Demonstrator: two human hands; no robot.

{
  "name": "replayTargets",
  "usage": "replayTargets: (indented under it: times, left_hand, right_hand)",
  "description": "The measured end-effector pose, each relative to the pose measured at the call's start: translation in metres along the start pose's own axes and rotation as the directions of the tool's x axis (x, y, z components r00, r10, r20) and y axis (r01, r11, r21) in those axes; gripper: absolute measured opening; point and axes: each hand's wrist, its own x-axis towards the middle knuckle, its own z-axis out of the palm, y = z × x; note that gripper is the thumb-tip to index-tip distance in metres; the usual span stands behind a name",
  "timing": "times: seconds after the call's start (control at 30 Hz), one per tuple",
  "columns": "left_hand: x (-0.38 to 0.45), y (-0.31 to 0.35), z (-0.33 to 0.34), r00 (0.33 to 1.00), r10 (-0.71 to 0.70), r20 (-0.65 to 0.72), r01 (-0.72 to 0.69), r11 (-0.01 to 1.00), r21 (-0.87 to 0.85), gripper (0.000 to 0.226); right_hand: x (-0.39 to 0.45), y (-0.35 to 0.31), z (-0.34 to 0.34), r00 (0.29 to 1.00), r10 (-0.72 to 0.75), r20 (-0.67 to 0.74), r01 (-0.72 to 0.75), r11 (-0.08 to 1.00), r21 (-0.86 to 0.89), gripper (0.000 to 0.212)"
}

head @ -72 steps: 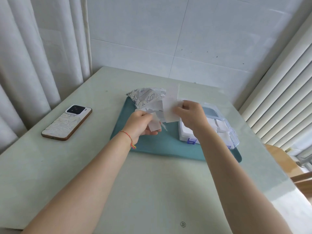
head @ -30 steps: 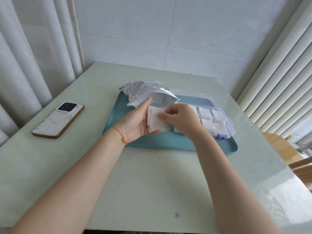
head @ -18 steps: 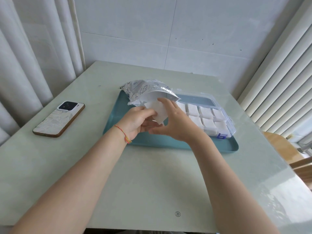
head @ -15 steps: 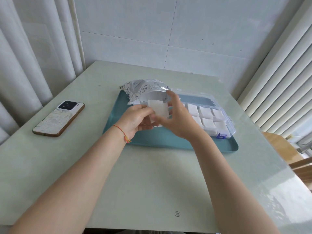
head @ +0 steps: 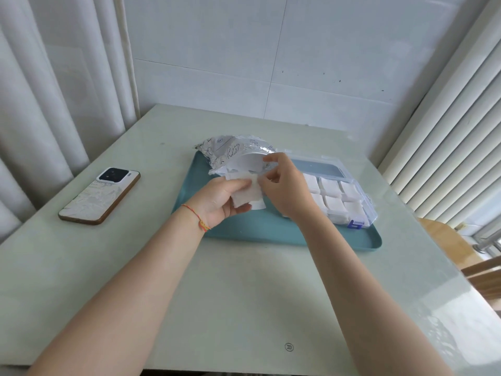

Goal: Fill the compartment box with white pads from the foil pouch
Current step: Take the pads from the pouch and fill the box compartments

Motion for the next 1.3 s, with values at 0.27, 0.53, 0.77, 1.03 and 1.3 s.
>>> replayTargets:
  times: [0.27,0.53,0.77,1.03,1.3]
  left_hand:
    - [0.003,0.001,-0.007,0.986,0.045,-0.163,-0.032,0.996,0.082,0.020]
    - [-0.001,0.010,-0.013,0.991,-0.055,-0.123,0.061,0.997,0.045,0.018]
    - [-0.006,0.015,-0.010,0.992,-0.124,0.012,0.125,0.975,-0.182,0.019]
    - [0.010,0.030,0.020,0.978,-0.083,0.194,0.129,0.963,-0.239,0.040]
    - [0.036,0.032,0.048,0.977,-0.091,0.191,0.161,0.905,-0.394,0.046]
  right_hand:
    - [0.017,0.007,0.022,0.975,-0.101,0.198,0.215,0.649,-0.730,0.025]
    - [0.018,0.011,0.032,0.980,-0.015,0.199,0.160,0.656,-0.738,0.034]
    - [0.026,0.004,-0.002,0.992,0.050,0.112,-0.017,0.960,-0.280,0.033]
    - [0.019,-0.028,-0.052,0.981,0.129,0.144,-0.166,0.943,0.288,0.007]
    - [0.028,-0.022,-0.063,0.966,0.141,0.218,-0.168,0.980,0.109,0.016]
